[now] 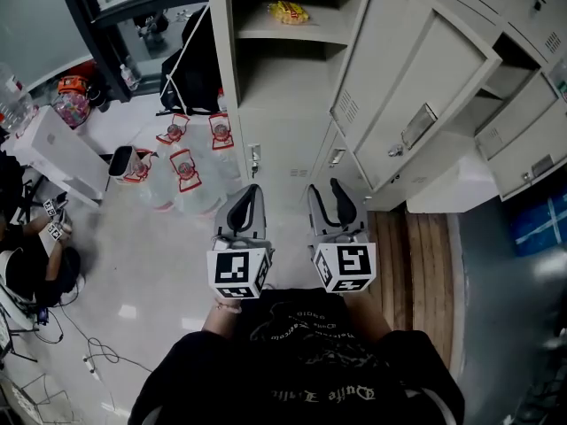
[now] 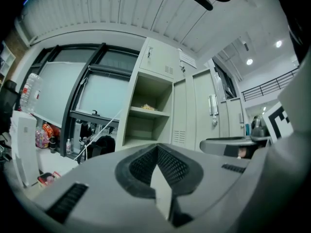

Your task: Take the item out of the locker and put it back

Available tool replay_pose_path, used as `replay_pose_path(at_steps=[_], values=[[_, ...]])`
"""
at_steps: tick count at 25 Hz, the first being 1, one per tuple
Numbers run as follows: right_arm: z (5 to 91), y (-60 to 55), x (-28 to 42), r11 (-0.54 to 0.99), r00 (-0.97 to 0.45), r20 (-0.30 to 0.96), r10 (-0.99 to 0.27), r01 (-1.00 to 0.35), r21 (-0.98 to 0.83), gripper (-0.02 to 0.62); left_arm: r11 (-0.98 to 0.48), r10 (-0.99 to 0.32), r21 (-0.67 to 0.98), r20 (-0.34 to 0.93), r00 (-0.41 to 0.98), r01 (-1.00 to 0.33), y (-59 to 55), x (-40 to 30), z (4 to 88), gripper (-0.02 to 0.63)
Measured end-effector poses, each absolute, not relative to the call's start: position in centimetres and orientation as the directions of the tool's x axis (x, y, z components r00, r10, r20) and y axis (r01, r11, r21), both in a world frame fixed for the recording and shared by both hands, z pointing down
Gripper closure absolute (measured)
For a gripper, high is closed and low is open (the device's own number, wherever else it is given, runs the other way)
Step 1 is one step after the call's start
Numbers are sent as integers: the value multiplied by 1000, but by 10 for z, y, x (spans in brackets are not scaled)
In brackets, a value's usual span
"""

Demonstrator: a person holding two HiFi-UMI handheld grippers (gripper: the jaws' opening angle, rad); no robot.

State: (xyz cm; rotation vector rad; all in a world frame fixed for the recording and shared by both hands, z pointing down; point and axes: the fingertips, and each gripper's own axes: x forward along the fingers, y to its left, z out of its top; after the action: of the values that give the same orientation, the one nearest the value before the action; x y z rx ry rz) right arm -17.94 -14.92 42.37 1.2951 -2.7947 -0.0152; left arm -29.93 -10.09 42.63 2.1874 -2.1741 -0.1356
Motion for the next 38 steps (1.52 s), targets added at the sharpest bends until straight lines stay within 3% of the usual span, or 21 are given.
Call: replay_pose_path(at_steps=[17,38], values=[[444,-134,-173,653,-647,91,-757,-754,73,590,5,-1000,89,23,-3,-996,-92,-294,449,600],[449,-130,-174,644,-637,98,-765,-759,95,592,-13,-999,87,32,16,-996,-93,-294,453,600]])
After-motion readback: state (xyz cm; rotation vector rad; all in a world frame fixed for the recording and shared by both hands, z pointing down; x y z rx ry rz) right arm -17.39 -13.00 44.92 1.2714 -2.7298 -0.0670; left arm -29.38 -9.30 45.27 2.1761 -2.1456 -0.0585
